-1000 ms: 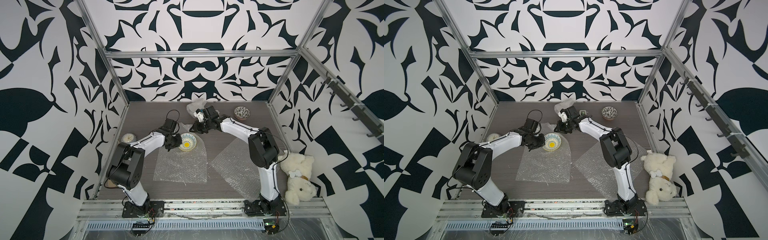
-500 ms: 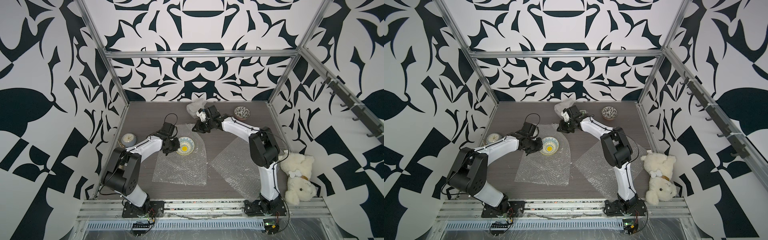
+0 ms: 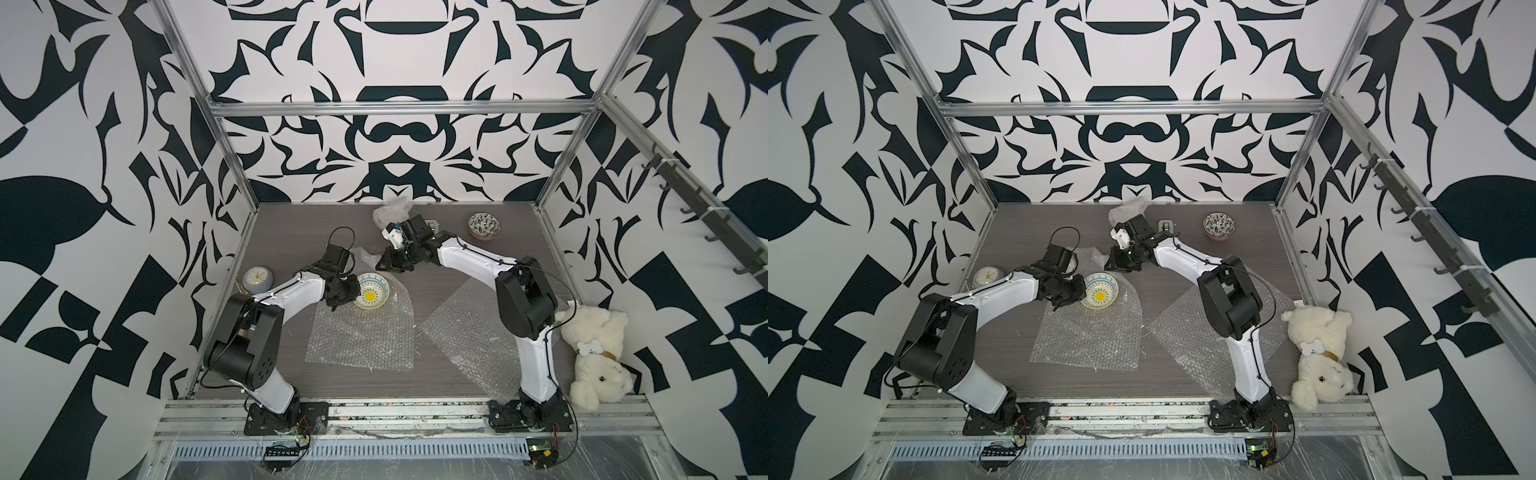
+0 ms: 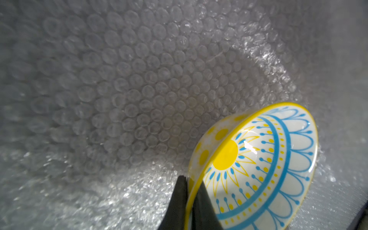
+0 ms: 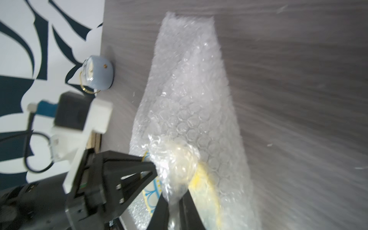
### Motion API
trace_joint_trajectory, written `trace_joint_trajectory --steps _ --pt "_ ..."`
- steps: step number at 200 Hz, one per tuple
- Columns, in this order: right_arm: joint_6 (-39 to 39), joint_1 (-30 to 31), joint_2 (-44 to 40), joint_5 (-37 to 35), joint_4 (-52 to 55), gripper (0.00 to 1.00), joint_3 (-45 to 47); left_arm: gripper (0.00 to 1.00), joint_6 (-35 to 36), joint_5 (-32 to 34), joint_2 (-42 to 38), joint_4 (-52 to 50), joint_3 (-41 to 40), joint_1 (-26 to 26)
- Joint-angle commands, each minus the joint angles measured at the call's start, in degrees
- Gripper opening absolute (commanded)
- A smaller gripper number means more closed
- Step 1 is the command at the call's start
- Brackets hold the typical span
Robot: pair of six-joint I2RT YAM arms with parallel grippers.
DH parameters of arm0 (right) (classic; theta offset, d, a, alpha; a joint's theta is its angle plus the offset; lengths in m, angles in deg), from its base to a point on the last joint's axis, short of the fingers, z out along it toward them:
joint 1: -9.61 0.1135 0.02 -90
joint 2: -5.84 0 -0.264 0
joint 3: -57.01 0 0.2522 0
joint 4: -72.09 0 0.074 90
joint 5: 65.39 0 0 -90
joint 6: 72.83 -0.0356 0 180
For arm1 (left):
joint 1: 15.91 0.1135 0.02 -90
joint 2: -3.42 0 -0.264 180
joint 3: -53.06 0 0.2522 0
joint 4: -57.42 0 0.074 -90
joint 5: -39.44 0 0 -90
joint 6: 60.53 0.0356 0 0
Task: Wrap bowls in bubble wrap
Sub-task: Wrap the bowl in bubble wrap.
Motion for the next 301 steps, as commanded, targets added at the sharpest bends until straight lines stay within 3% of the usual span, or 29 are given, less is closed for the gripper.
trace_joint_trajectory --steps 1,71,121,180,206,251,301 --pt "-0.99 3.0 -3.4 5.04 -1.1 0.14 0.89 0.1 -0.44 0.09 1.4 0.12 -1.58 -0.13" --pt "-3.38 6.64 3.38 3.17 0.05 0.13 3.21 0.12 -0.63 0.29 0.97 0.49 -2.19 -0.17" --pt "0.05 6.65 8.58 1.37 5.0 0.13 -0.35 0.21 -1.98 2.99 -2.82 0.62 -3.11 -0.23" --pt "3.17 6.71 9.6 -2.56 10.51 0.13 -3.03 0.39 -4.26 7.53 -10.82 1.83 -4.86 -0.35" --pt "4.27 7.1 9.45 -4.11 12.58 0.13 -4.68 0.47 -5.26 6.33 -10.9 3.81 -5.58 -0.45" --pt "4.03 7.5 9.67 -3.64 12.85 0.15 -6.25 0.47 -5.73 4.25 -5.73 6.41 -4.96 -0.94" --pt "3.58 7.48 6.05 -1.66 11.79 0.29 -5.93 0.41 -4.44 5.58 -1.86 6.69 -5.75 -0.87"
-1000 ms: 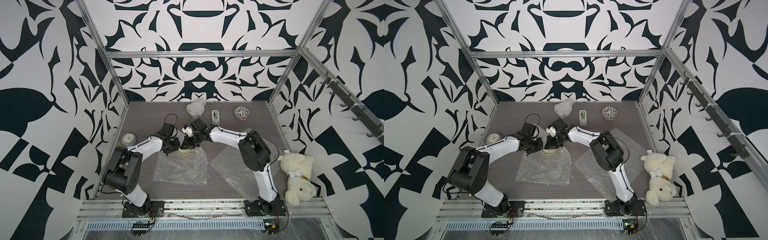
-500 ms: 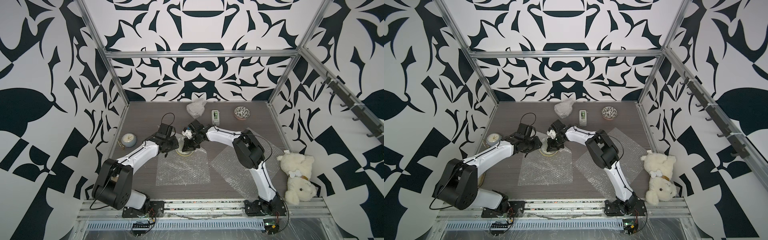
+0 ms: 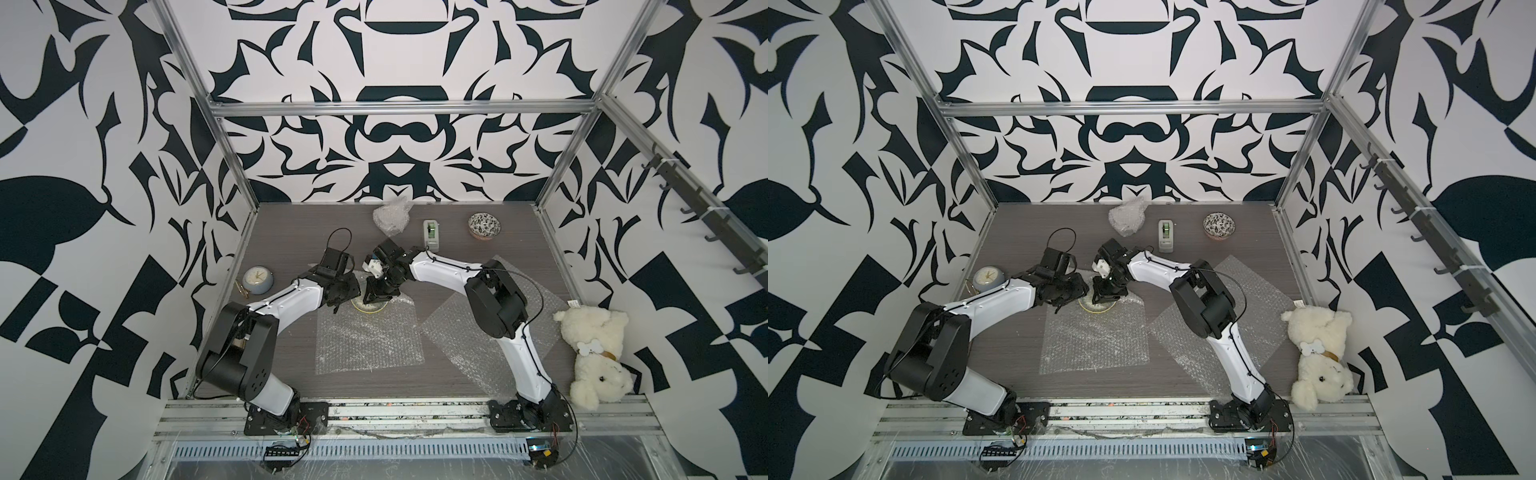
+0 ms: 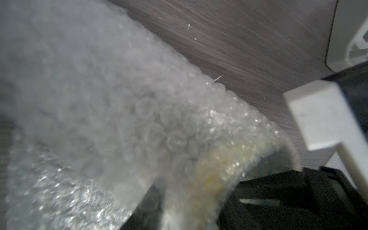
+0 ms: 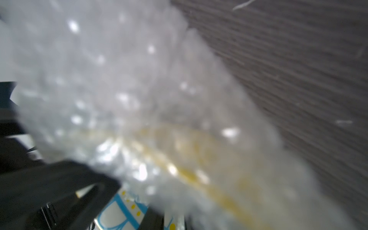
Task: Wrap bowls in bubble wrap
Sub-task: Wrap the bowl in bubble wrap.
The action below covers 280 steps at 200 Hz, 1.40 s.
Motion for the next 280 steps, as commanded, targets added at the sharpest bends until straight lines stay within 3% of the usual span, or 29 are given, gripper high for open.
trace_joint_trajectory --steps 1,20,60,101,154,201,216,243,280 --pt "0.35 0.3 -3.78 0.75 1.16 0.29 -1.01 0.41 0.93 0.8 1.27 -0.38 -1.18 -0.19" --pt "0.11 -0.12 -6.03 2.86 1.27 0.35 -1.13 0.4 1.37 0.97 1.45 -0.78 -0.84 -0.18" --pt "0.62 -4.44 -12.15 6.14 2.59 0.39 -1.56 0.4 1.99 1.25 1.31 -1.9 0.44 -0.17" --pt "7.96 -11.65 -13.54 1.43 3.64 0.44 -1.48 0.4 2.0 0.97 1.95 -1.78 1.05 -0.2" --pt "19.15 -7.58 -4.64 -4.23 14.88 0.5 -10.39 0.4 2.26 1.2 1.84 -2.67 1.58 -0.23" --pt "21.28 -4.34 0.0 -7.37 18.28 0.51 -15.1 0.4 2.19 1.07 2.26 -2.59 1.85 -0.2" --pt "20.95 -3.41 0.94 -8.54 18.34 0.5 -15.79 0.4 2.17 1.05 2.27 -2.42 1.71 -0.23" --pt "20.51 -2.66 3.07 -13.33 19.93 0.34 -17.38 0.4 2.25 1.16 1.55 -2.79 1.8 -0.25" --pt "20.52 -2.68 3.15 -17.86 19.82 0.24 -17.43 0.41 2.77 3.9 -2.82 -5.19 2.14 -0.15"
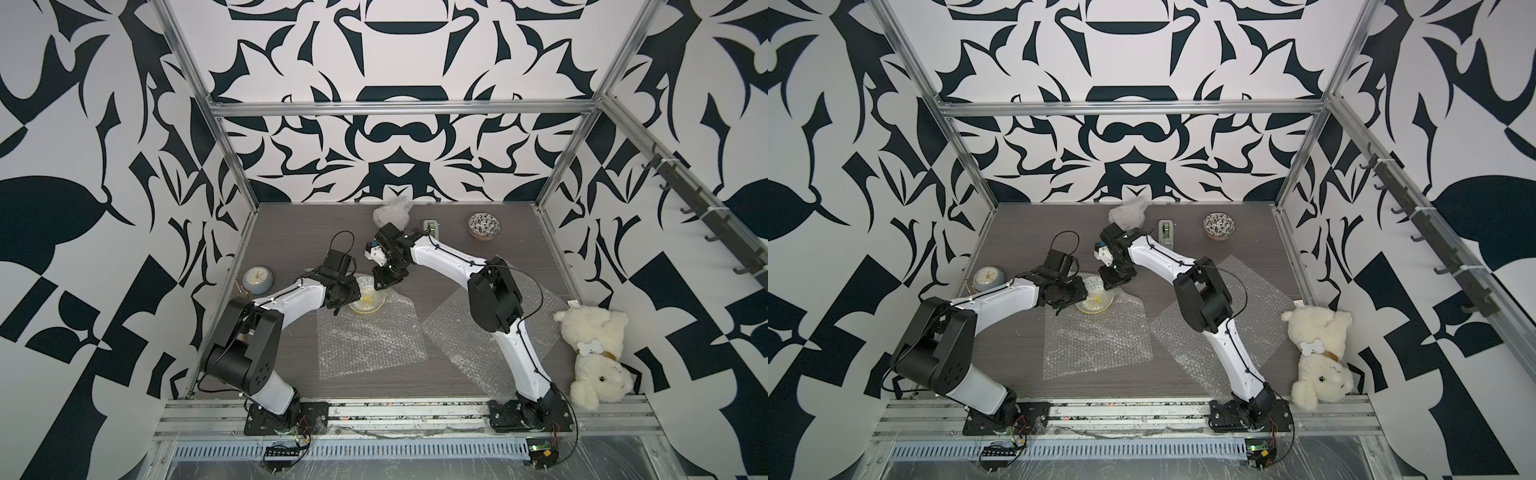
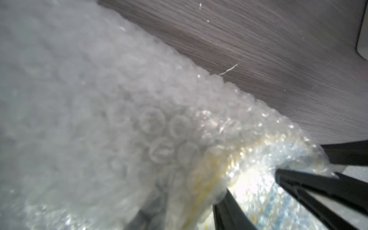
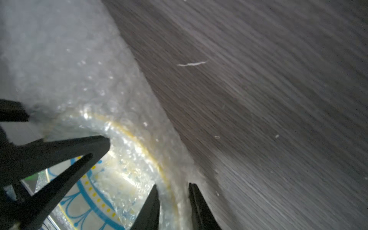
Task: Wrap bowls in bubble wrap
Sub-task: Wrap the bowl in bubble wrap.
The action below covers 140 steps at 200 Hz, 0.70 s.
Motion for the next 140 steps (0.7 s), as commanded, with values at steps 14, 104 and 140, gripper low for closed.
trace_joint_trajectory --steps 14,104,140 --pt "0.56 0.1 -1.06 -5.32 1.65 0.21 -2.13 0.43 1.52 3.74 -5.13 -4.54 2.45 0.48" --pt "0.23 0.07 -4.41 -5.5 -1.57 0.04 1.58 0.53 2.16 -5.22 -5.65 -6.98 8.22 17.98" --pt "-0.05 0.1 -4.24 -5.01 -1.84 0.03 2.0 0.53 2.6 -7.22 -2.75 -5.22 8.38 23.19"
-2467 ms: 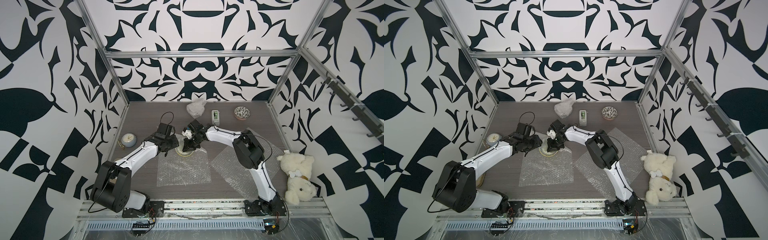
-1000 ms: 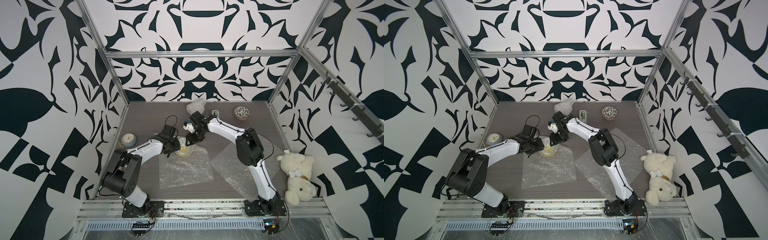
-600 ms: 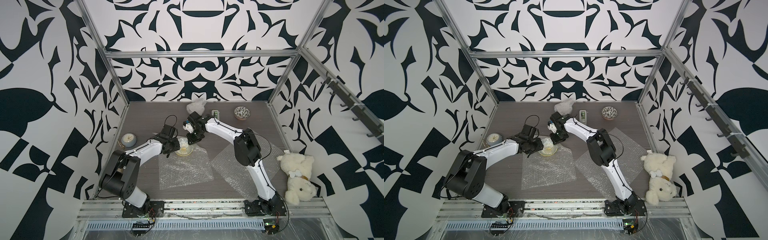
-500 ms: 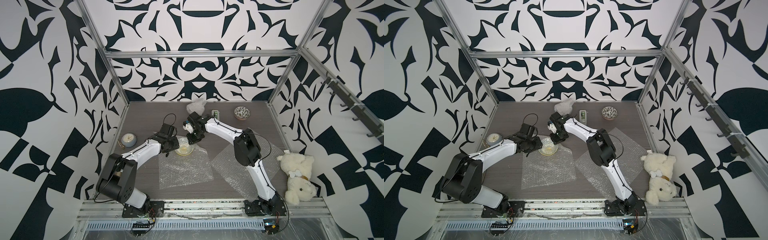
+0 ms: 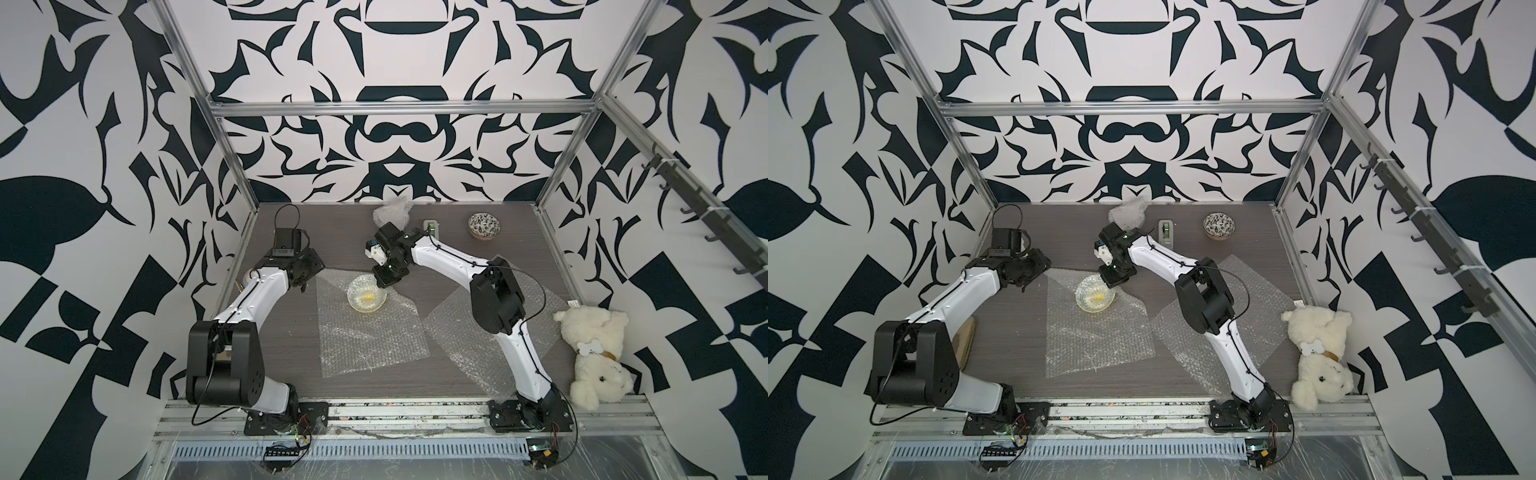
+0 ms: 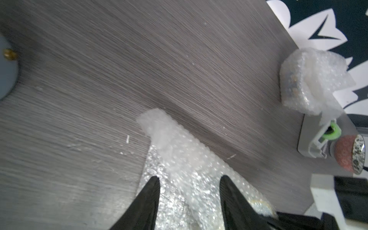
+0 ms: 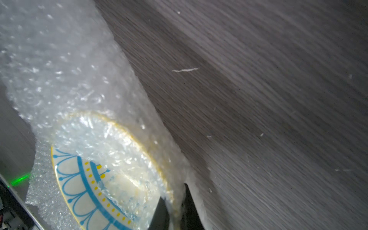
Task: Wrap bowls in bubble wrap
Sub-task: Wrap the bowl in bubble wrap.
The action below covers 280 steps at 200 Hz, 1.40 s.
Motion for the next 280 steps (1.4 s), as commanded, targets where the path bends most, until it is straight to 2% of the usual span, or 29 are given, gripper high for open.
trace_joint_trajectory --steps 1,47,85,100,119,148,175,195,244,280 --pt "-0.02 -0.17 -2.73 -2.94 -0.33 0.03 0.69 0.53 0.67 -3.41 2.15 -0.69 0.66 2.11" --pt "-0.17 -0.17 -2.99 -2.85 -0.49 0.03 0.98 0.58 0.41 -6.15 7.62 2.55 3.06 3.27" --pt "-0.29 -0.17 -3.21 -2.87 -0.47 0.03 1.11 0.53 0.59 -6.78 14.05 3.01 6.22 4.6" --pt "-0.43 -0.17 -3.37 -2.83 -0.49 0.03 1.22 0.43 0.71 -7.3 15.32 4.26 7.12 4.78" --pt "-0.73 -0.17 -3.47 -2.74 -0.65 0.0 1.48 0.24 1.56 -7.57 16.14 5.04 8.38 4.83" --pt "-1.64 -0.17 -3.47 -2.66 -1.1 0.0 1.92 0.08 2.79 -8.41 17.19 4.06 9.69 4.78" --pt "-3.36 -0.5 -3.55 -2.52 -2.14 0.0 2.86 0.01 2.93 -9.4 15.28 4.14 8.52 4.79" --pt "-5.47 -0.95 -3.56 -2.22 -3.61 0.0 3.93 0.0 2.75 -10.34 12.22 3.88 7.46 4.76" --pt "-8.45 -1.31 -2.95 -2.12 -5.84 0.0 4.25 0.0 -0.6 -18.62 4.34 3.31 4.15 3.21" --pt "-9.61 -1.64 -1.99 -2.32 -6.09 0.0 3.0 0.0 -3.71 -25.49 -0.23 3.34 1.64 -0.04"
